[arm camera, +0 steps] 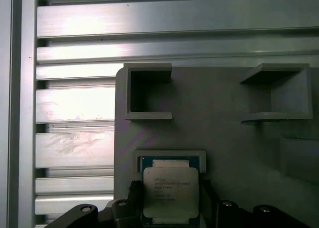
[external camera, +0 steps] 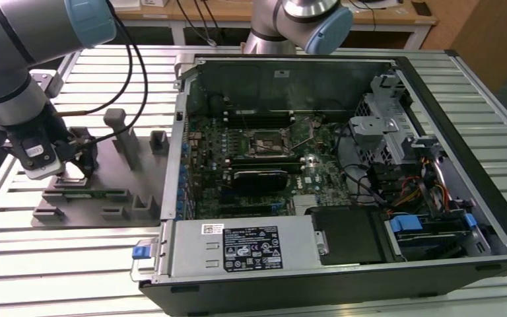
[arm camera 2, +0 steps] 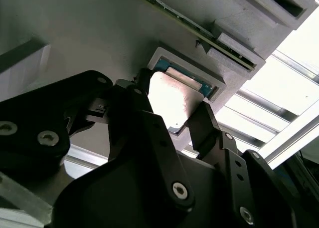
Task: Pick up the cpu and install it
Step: 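Pick up the cpu and move it towards the insertion slot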
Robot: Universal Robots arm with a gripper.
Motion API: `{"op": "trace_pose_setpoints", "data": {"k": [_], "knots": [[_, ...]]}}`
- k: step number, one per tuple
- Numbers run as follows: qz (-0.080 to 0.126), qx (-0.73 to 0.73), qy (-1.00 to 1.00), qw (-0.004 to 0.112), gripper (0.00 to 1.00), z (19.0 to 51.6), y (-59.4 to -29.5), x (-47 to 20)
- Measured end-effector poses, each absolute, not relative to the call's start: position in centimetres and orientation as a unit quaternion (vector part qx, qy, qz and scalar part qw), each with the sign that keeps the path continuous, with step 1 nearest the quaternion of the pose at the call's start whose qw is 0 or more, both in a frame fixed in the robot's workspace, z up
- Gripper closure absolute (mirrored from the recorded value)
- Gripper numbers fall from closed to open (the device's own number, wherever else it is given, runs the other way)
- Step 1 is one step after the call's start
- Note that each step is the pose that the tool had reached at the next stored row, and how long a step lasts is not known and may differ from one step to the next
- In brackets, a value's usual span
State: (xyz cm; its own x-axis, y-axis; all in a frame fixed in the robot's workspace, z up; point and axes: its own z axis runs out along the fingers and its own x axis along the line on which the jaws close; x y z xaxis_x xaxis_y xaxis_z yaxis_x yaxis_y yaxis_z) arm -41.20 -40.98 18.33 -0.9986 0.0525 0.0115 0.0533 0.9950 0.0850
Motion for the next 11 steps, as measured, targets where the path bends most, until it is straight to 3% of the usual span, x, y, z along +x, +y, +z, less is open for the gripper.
{"op": "trace_pose_setpoints", "data": {"k": [11], "knots": [[-0.043, -0.026, -0.999, 0.004, 0.46, 18.36, -40.98, -41.19]]}}
